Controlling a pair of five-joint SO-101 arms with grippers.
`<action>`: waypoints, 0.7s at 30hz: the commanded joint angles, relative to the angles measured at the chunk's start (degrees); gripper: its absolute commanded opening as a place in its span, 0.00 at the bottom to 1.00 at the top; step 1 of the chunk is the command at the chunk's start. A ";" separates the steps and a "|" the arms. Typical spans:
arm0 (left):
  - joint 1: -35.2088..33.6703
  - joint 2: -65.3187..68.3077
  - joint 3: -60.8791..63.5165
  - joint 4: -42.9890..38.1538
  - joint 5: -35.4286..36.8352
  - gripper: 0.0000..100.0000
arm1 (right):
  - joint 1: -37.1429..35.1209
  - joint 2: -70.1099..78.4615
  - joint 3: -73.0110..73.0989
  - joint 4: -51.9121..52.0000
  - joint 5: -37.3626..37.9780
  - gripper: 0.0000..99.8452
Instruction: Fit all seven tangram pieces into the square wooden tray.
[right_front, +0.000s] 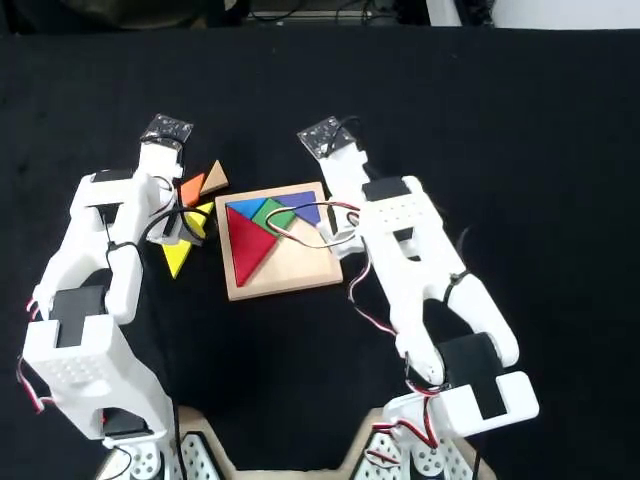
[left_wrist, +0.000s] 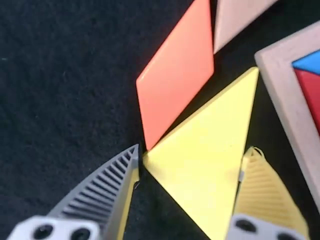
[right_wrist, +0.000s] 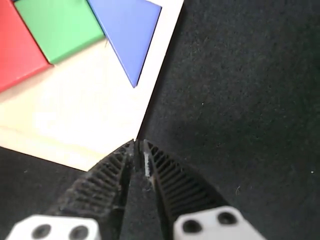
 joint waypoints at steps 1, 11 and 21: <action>-0.13 -0.53 -2.77 1.67 -1.05 0.29 | 0.62 -2.59 -0.04 -1.41 0.79 0.01; 2.15 -13.36 -2.86 10.20 -14.59 0.29 | 0.88 -2.59 -0.40 -1.76 0.70 0.01; 10.33 -28.48 2.42 14.86 -27.08 0.29 | 14.77 -2.86 -2.07 -7.30 -9.67 0.01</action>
